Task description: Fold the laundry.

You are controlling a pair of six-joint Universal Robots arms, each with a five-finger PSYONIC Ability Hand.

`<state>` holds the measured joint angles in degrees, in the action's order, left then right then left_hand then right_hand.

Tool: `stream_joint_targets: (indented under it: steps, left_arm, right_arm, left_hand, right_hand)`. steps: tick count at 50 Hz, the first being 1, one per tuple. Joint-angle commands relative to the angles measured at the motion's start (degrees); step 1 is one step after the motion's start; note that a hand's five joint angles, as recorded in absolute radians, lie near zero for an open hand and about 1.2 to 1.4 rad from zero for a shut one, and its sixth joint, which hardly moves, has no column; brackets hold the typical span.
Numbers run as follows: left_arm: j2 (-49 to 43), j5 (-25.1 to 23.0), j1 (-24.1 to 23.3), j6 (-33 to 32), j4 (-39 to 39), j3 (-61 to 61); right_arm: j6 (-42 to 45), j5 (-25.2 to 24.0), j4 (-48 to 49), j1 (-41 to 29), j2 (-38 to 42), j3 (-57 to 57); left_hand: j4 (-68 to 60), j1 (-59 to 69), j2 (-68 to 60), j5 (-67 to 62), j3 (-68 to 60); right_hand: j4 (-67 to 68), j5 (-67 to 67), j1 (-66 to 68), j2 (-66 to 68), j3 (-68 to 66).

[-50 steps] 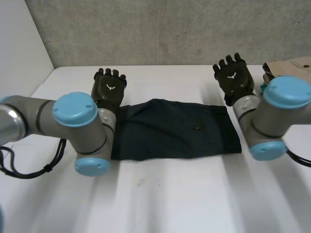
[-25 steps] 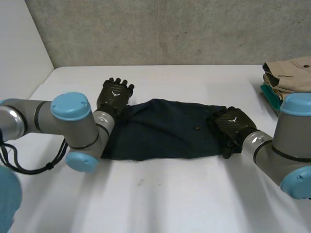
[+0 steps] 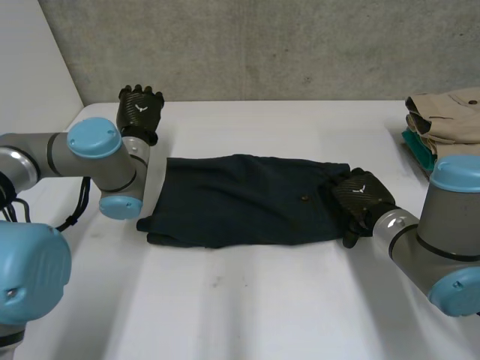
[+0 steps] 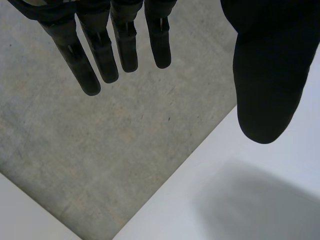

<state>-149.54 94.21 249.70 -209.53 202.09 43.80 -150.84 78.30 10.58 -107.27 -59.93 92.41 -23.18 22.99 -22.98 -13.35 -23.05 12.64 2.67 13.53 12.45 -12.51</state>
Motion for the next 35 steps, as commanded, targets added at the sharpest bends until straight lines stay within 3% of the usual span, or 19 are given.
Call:
stream_joint_targets:
  steps: [1, 10, 12, 13, 21, 28, 31, 35]
  left_arm:
    - [11.4, -0.9, -3.5, 1.0, 1.4, 16.5]
    - [20.9, -1.0, -6.0, 4.1, 1.4, 31.1]
    - [22.4, -1.1, -6.4, 4.3, 1.5, 32.6]
    - [23.3, -1.1, -6.9, 4.2, 1.5, 33.8]
    - [28.8, -0.8, -8.8, 4.3, 0.9, 38.5]
    - [36.2, -1.0, -8.8, 4.5, 0.9, 44.6]
    - [38.9, -1.0, -8.7, 4.9, 0.9, 47.0]
    - [41.3, -0.9, -8.5, 6.1, 0.9, 49.1]
  right_arm:
    - [0.1, 0.4, 0.1, 0.5, -0.5, 0.5]
    - [1.1, 1.2, 0.4, 0.7, 0.2, -0.2]
    - [1.2, 1.3, 1.1, 0.7, 0.5, -0.5]
    - [1.2, 1.7, 2.9, 0.7, 0.8, -0.4]
    - [8.8, 8.1, 5.2, 2.2, -1.2, 1.2]
    - [28.6, 11.3, 4.9, 8.0, -6.3, 2.5]
    - [32.9, 10.8, 6.6, 5.1, -6.3, 1.9]
    - [33.4, 7.7, 12.3, -4.1, -6.2, -0.3]
  left_hand:
    - [-0.2, 0.4, -0.4, 0.0, -0.3]
    - [1.4, -1.2, 1.2, 1.5, 1.2]
    - [1.4, -1.2, 1.2, 1.5, 1.2]
    - [1.9, -1.7, 1.7, 2.0, 1.7]
    - [4.2, -4.0, 4.0, 4.4, 4.1]
    - [5.9, -5.7, 5.7, 6.1, 5.8]
    - [6.6, -6.4, 6.4, 6.7, 6.4]
    - [6.7, -6.6, 6.5, 6.9, 6.6]
  right_hand:
    - [1.5, 1.4, 0.6, 1.7, -1.6]
    - [9.9, 9.8, 9.0, 10.0, -10.0]
    - [28.1, 28.1, 27.2, 28.3, -28.2]
    - [66.7, 66.7, 65.8, 66.9, -66.8]
    - [67.4, 67.3, 66.5, 67.6, -67.5]
    - [67.4, 67.3, 66.5, 67.6, -67.5]
    - [67.4, 67.3, 66.5, 67.6, -67.5]
    - [67.4, 67.3, 66.5, 67.6, -67.5]
